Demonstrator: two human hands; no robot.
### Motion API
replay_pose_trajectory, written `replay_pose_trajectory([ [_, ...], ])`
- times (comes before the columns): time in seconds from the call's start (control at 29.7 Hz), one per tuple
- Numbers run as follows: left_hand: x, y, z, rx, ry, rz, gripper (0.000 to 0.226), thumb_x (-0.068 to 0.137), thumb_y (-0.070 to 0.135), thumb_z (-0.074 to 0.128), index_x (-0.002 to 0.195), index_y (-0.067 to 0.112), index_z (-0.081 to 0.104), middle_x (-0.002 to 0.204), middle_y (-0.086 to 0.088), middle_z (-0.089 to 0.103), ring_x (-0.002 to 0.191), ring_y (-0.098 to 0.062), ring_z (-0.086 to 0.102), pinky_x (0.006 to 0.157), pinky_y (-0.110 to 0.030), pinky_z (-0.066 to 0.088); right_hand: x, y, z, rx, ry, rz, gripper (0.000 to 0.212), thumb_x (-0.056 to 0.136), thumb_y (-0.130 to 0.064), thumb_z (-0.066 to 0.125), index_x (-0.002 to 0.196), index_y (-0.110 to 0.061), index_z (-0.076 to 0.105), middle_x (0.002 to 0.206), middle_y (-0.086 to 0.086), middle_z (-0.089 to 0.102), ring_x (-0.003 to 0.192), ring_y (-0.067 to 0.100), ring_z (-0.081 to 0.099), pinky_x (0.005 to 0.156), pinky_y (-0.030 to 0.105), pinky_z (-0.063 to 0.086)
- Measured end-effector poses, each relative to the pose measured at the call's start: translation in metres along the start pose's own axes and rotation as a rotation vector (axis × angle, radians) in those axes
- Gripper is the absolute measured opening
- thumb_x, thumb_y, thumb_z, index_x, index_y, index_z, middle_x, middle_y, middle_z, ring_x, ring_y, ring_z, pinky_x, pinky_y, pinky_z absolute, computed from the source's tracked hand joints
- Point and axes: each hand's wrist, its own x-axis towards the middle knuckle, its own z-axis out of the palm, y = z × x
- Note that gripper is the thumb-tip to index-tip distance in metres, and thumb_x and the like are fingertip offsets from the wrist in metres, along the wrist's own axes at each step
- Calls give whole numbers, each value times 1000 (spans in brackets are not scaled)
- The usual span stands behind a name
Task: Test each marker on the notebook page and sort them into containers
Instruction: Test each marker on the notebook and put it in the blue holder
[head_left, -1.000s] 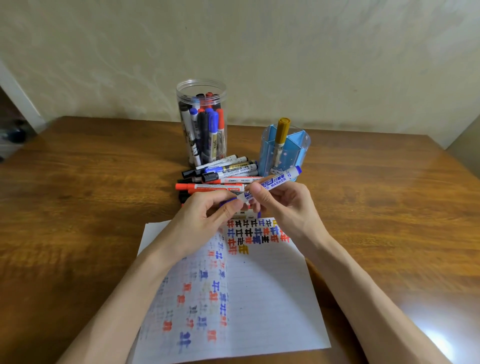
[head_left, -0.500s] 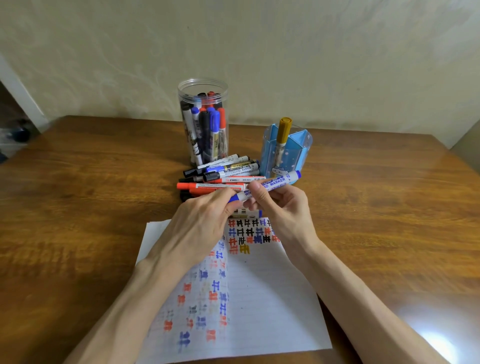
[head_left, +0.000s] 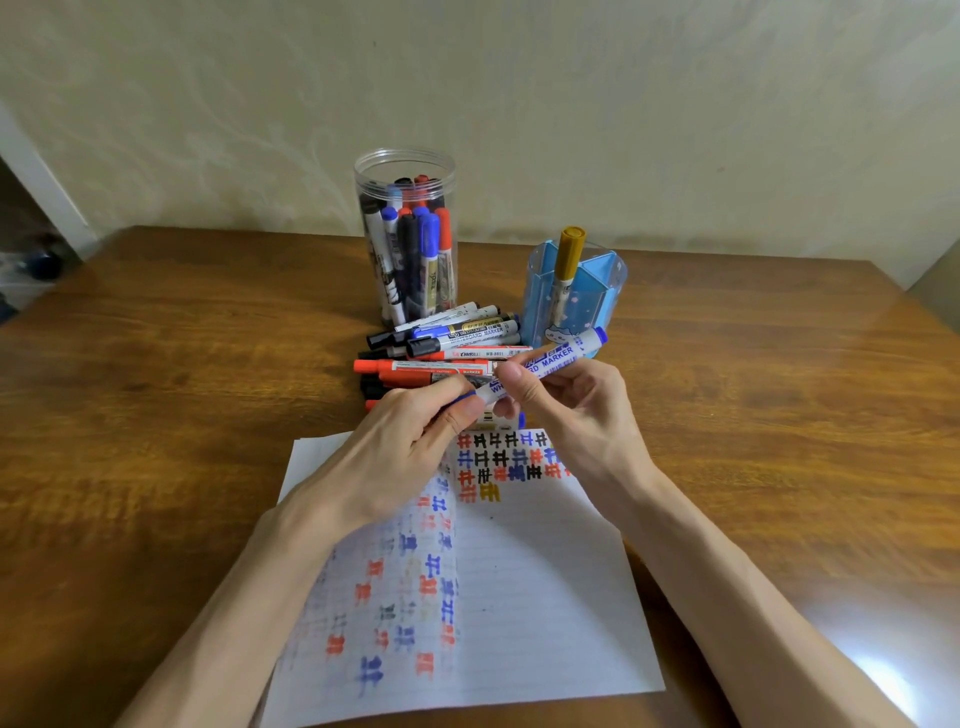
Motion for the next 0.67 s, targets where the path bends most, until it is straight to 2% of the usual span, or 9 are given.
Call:
replay_pose_trajectory([
  [0.13,0,2,-3,-128,-67,-39,24,107,42,44,100,48,66,100,17,71,101,-10,67,86,-43,57,-1,-2,-2,-1,-22,-24,17,99,-19,71,99,-3,77,89,9,80,83,27,76,84,44,64],
  [0.27,0,-7,-1,-174,-64,-75,26,106,49,44,105,36,67,95,0,70,92,-25,69,78,-59,57,0,-1,-1,-10,-14,-14,19,98,-22,72,96,-4,77,83,8,78,79,25,74,81,40,63],
  [0.37,0,-10,7,41,45,-14,26,105,46,44,100,27,60,89,4,68,83,-18,67,72,-50,55,0,3,5,-22,32,19,36,100,-32,70,88,1,71,77,18,71,71,26,67,76,46,58],
  [0.47,2,-14,9,309,147,84,16,103,40,49,97,26,53,86,12,64,78,-10,64,65,-36,53,-2,4,15,-10,65,119,46,100,-43,69,74,-4,64,65,15,60,58,22,52,58,36,45],
  [0.57,4,-18,6,486,171,143,16,103,38,52,101,23,56,90,11,65,76,-13,65,61,-38,53,-2,5,18,30,97,145,48,96,-46,73,71,-7,64,58,12,53,53,22,46,51,31,39],
  [0.67,3,-18,8,605,173,185,28,102,43,45,102,19,59,89,6,66,72,-17,66,57,-39,54,-3,8,17,-9,98,145,55,95,-47,74,67,-2,60,58,15,58,50,23,49,52,32,45],
])
